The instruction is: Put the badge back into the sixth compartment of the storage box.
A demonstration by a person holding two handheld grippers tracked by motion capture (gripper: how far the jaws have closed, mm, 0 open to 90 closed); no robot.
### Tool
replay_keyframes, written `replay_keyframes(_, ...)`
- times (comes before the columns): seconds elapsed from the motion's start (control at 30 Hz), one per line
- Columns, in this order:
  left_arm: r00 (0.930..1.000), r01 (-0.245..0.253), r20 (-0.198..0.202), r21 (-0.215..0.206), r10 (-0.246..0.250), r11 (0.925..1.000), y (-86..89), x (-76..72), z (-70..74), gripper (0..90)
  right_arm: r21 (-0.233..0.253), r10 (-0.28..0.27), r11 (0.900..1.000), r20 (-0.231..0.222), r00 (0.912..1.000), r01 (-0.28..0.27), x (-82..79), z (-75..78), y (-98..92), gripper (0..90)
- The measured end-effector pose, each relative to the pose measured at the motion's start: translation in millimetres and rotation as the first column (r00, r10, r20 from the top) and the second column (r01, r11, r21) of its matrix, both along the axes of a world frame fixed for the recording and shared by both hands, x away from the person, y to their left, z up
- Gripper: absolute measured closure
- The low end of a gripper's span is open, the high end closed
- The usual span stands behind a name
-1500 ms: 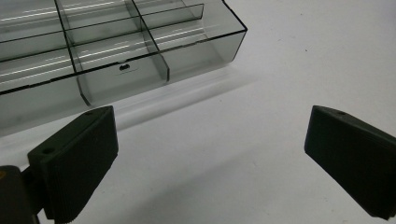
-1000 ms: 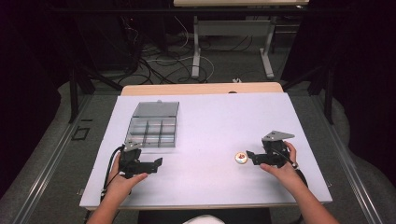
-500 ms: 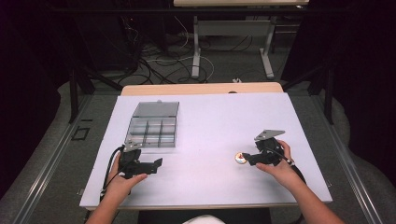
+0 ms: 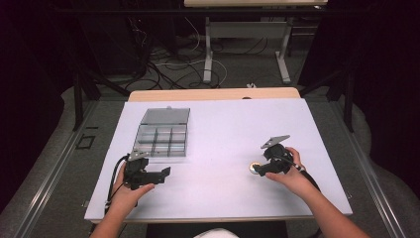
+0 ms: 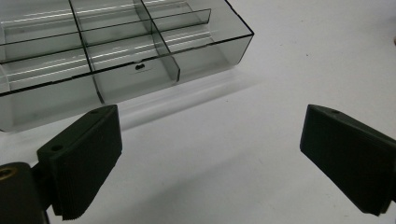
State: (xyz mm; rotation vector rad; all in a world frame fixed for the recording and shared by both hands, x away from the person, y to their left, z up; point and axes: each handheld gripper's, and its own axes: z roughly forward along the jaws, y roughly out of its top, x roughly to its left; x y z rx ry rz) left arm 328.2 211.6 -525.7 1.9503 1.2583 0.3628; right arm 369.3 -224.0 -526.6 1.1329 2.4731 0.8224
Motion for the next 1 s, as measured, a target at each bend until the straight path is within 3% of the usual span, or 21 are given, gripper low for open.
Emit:
replay_keyframes(0.07, 1.0, 0.0, 0.003, 0.002, 0.0, 1.0, 0.1, 0.0, -0.1, 6.5, -0.021, -0.006, 1.0, -0.027, 0.9996, 0.005, 0.4, 0.3, 1.9, 26.5)
replay_keyframes(0.4, 0.9999, -0.011, 0.007, 0.014, 0.011, 0.9998, 2.0, 0.4, -0.5, 7.2, -0.035, 0.012, 0.999, -0.067, 0.9976, -0.015, 5.6, -7.2, 10.2, 27.1)
replay_keyframes(0.43, 0.9999, -0.008, 0.008, 0.018, 0.007, 0.9998, 2.6, 0.5, -0.4, 7.2, -0.032, -0.004, 0.999, -0.076, 0.9971, 0.002, 5.1, -7.8, 11.8, 27.1)
replay_keyframes(0.97, 0.9999, -0.01, 0.007, 0.01, 0.01, 0.9999, 3.2, 0.8, -0.7, 7.4, -0.067, 0.037, 0.997, -0.104, 0.9939, -0.044, 9.3, -14.3, 20.1, 32.1)
replay_keyframes(1.0, 0.9999, -0.013, 0.005, 0.007, 0.013, 0.9999, 3.0, 0.7, -0.8, 7.4, -0.04, 0.034, 0.998, -0.084, 0.9959, -0.038, 9.1, -17.5, 21.1, 32.8)
